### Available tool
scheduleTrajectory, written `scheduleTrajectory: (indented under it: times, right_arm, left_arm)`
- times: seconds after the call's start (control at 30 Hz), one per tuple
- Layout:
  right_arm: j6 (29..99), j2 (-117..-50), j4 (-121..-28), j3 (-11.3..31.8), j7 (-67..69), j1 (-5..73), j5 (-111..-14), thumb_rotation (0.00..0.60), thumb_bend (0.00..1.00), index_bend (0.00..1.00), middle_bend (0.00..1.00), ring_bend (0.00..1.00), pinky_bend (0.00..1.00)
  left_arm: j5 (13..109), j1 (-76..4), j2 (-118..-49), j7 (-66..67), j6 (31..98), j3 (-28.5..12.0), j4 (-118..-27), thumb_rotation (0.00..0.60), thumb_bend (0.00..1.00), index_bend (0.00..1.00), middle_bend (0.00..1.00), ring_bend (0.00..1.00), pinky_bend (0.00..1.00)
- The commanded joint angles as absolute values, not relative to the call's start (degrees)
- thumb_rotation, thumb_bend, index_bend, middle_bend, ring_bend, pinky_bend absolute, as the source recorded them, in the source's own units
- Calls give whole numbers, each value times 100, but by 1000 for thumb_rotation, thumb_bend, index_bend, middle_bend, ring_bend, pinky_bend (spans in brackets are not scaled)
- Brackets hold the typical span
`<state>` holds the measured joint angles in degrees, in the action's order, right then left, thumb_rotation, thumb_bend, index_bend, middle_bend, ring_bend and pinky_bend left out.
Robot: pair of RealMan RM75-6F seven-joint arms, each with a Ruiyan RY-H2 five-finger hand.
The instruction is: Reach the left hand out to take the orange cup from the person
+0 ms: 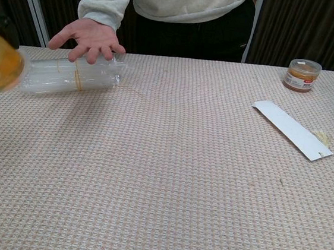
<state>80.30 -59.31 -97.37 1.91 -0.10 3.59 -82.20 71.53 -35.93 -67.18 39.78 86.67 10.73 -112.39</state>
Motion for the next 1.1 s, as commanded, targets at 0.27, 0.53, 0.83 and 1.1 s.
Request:
scheduleTrajectory:
  times: [0.27, 0.53, 0.83, 1.1]
  right_arm:
    - [8012, -5922, -9719, 198, 33, 362, -8220, 600, 97, 79, 0, 0, 0]
    - [8002, -5915, -9703, 197, 67, 362, -8228, 600, 98, 80, 0, 0, 0]
    - [8013, -5914, -9701, 195, 55, 355, -8243, 600, 98, 79, 0, 0, 0]
    - [8002, -5939, -9717, 202, 13, 367, -8241, 600, 97, 79, 0, 0, 0]
  left_arm:
    - [6096, -3487, -7451, 4071, 7107, 1013, -10600, 600, 346, 93, 3, 1, 89]
    - [5346, -3704, -7588, 4377, 6634, 731, -10665, 600, 168, 0, 0, 0, 0]
    - [5816, -3475, -7459, 4036, 6952, 637, -10712, 600, 161, 0, 0, 0, 0]
    - [7255, -2884, -6985, 3604, 8180, 800, -10838, 600, 162, 0, 0, 0, 0]
